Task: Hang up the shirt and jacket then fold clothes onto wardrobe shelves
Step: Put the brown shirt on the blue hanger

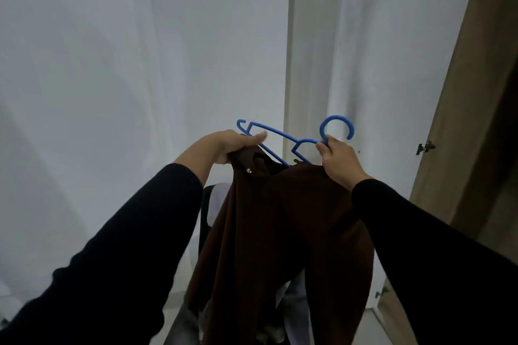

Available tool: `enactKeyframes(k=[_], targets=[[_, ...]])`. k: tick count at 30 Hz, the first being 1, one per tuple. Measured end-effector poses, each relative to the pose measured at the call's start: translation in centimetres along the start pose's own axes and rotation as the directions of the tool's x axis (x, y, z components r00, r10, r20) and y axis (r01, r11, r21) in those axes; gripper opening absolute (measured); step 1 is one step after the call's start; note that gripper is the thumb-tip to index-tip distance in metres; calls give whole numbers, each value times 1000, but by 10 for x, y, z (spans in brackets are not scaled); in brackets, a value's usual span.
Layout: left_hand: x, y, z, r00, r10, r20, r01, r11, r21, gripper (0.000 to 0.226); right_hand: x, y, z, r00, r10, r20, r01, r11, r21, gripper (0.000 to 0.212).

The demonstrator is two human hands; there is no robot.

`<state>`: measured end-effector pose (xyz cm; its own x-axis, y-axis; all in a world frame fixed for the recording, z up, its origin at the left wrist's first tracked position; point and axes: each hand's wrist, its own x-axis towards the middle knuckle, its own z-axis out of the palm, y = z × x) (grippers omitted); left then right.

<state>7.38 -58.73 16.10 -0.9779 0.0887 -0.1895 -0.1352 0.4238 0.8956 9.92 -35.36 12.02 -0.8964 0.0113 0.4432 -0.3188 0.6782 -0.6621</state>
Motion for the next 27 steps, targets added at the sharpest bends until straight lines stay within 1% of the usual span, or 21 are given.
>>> enactKeyframes(k=[2, 3, 4, 6, 8, 9, 10, 11, 13, 15, 17, 20, 21, 22, 23, 24, 25, 27], targets=[[-3, 4, 6, 999, 5, 41, -11, 988, 157, 61, 2, -3, -2, 1000, 6, -8, -6, 999, -39, 24], [-3, 5, 8, 999, -7, 43, -4, 967, 254, 63, 3, -3, -3, 1000, 7, -8, -7, 998, -56, 25], [-3, 6, 11, 999, -24, 34, 10, 933, 359, 72, 4, -4, -4, 1000, 6, -5, -7, 997, -71, 27], [-3, 5, 14, 999, -43, -3, 37, 831, 555, 88, 6, -5, -5, 1000, 1, 5, 0, 996, -93, 28], [-1, 2, 17, 999, -10, -42, 36, 728, 685, 88, 6, -6, -3, 1000, -3, 17, 5, 994, -105, 28], [0, 0, 17, 999, 12, -51, 27, 711, 703, 84, 6, -6, -2, 1000, -3, 20, 6, 994, -105, 28], [2, -3, 16, 998, 29, -48, 13, 725, 689, 79, 6, -6, -2, 1000, -4, 20, 6, 994, -105, 28], [5, -6, 15, 999, 31, -33, -3, 771, 637, 73, 6, -5, -3, 1000, -8, 17, 10, 994, -106, 27], [10, -12, 10, 999, 23, 23, -32, 888, 459, 55, 7, -2, -6, 1000, -13, 1, 13, 994, -111, 25], [11, -16, 5, 997, 37, 64, -55, 948, 313, 32, 9, 1, -10, 1000, 1, -26, -3, 996, -87, 24], [14, -20, -1, 998, 57, 6, -56, 953, 298, 10, 11, 5, -14, 998, 27, -48, -29, 999, -26, 22], [22, -25, -9, 987, 91, -134, -27, 910, 414, 21, 10, 8, -21, 999, 52, -12, -51, 997, 63, 19], [25, -26, -10, 976, 93, -197, 2, 899, 438, 22, 9, 8, -22, 998, 54, 18, -55, 995, 84, 20], [26, -25, -11, 966, 78, -245, 34, 905, 423, 19, 7, 7, -22, 997, 56, 49, -61, 992, 106, 20], [27, -24, -10, 964, 36, -265, 58, 939, 340, 14, 6, 7, -22, 996, 58, 75, -67, 990, 126, 20], [27, -22, -9, 966, -29, -255, 81, 977, 195, 10, 4, 6, -21, 993, 61, 98, -75, 988, 137, 21], [27, -19, -8, 969, -84, -232, 94, 995, 33, 10, 3, 7, -20, 991, 64, 120, -80, 988, 135, 21], [25, -16, -7, 976, -143, -167, 101, 966, -238, 16, 1, 11, -20, 985, 66, 160, -81, 992, 92, 23]])
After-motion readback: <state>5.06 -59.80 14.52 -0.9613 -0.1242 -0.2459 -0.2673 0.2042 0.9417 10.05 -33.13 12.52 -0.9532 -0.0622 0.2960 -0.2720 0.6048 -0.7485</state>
